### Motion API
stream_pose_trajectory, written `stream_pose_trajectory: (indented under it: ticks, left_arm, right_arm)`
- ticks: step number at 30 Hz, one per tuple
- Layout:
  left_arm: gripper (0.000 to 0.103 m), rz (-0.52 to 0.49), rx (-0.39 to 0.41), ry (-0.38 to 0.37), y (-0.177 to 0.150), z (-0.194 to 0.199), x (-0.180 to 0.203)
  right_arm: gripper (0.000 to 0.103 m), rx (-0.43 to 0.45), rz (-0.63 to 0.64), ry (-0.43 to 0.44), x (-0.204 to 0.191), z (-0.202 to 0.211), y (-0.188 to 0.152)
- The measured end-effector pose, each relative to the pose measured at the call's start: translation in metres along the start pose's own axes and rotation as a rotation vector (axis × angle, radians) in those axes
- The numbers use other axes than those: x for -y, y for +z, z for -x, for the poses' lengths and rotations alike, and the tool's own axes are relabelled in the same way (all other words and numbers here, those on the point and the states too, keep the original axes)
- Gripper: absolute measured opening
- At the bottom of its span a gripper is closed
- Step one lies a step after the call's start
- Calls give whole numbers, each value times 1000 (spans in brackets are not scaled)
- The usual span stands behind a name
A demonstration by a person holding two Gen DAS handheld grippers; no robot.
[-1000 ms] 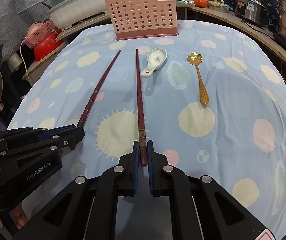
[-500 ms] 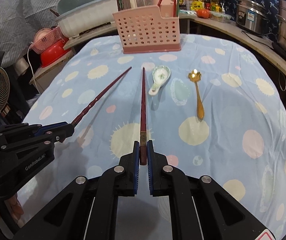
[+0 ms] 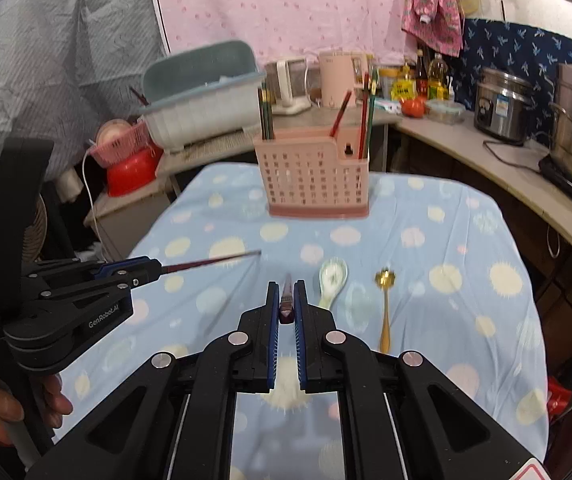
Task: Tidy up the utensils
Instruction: 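Lift the dark red chopstick with the left tool while the right tool lifts its dark red chopstick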
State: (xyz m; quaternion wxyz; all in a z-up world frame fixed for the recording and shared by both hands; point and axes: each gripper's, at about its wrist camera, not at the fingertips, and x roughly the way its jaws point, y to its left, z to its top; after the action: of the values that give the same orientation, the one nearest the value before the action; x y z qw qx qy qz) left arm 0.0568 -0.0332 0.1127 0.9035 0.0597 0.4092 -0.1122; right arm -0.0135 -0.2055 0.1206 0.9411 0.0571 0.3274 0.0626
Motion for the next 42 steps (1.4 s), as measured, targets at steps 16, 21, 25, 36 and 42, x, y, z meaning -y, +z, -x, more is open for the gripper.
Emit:
stream_pose_trajectory:
  ticks: [16, 21, 25, 36, 42]
  left_arm:
    - [7, 5, 133, 17, 76, 21, -4]
    - [7, -7, 146, 10, 93, 19, -1]
    - [7, -8, 157, 7, 101, 18, -2]
    - [7, -14, 161, -25, 133, 13, -6]
    - [7, -22, 222, -1, 181, 18, -9]
  right_arm:
    - [7, 121, -13, 23, 7, 8, 69]
    - [7, 134, -18, 23, 8, 4, 80]
    - [7, 139, -21, 26, 8, 1, 85]
    - [7, 157, -31, 30, 19, -8, 119]
    - [7, 206, -35, 18, 33, -15, 175]
